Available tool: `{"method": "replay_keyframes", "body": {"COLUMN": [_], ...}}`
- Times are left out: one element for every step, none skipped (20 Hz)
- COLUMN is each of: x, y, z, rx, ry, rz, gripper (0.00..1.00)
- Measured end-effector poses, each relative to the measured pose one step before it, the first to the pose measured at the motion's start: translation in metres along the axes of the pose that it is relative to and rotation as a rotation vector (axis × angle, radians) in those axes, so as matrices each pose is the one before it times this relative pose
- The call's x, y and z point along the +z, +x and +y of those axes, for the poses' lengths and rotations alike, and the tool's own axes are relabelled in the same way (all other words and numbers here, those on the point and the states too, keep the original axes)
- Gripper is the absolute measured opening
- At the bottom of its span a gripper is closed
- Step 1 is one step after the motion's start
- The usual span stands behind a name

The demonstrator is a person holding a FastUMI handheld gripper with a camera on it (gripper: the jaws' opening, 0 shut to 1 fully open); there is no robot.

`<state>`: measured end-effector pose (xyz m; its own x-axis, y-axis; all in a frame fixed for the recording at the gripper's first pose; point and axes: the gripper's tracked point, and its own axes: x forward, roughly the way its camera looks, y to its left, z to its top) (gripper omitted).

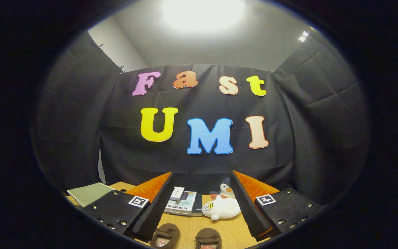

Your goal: Open the storage box then place both shoes into the box .Put the left shoe in first, then the right shoe, with the right side of both shoes facing outward in a uniform manner.

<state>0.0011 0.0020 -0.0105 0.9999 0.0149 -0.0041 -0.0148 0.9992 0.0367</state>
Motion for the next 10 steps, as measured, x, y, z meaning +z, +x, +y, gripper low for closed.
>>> {"method": "replay_keyframes", "body": {"x": [-0.00123,-0.00222,-0.00269,-0.00294,-0.00407,-0.00516,-0.00726,-0.00599,-0.00756,-0.00782], "y": [-0.00043,-0.00034,-0.00055,0.00017,0.00014,0.00043,0.00058,0.00023,0.00019,0.00102], "z": [0.00158,0.00163,0.00354,0.00462,0.00341,0.00467,0.00602,0.00620,0.00653,0.00656], "rx": [0.00438,0.00668,0.01135,0.01237,0.01056,0.01240,0.01426,0.01475,0.01534,0.01489], "ry": [0.00464,0.00991,0.01759,0.02082,0.02070,0.02047,0.02214,0.02268,0.02278,0.02244], "rz": [0.00359,0.00737,0.00740,0.00851,0.01044,0.01409,0.01712,0.01815,0.01809,0.02000], "gripper": [0.98,0.98,0.98,0.98,0.98,0.98,0.98,0.98,0.98,0.98]}}
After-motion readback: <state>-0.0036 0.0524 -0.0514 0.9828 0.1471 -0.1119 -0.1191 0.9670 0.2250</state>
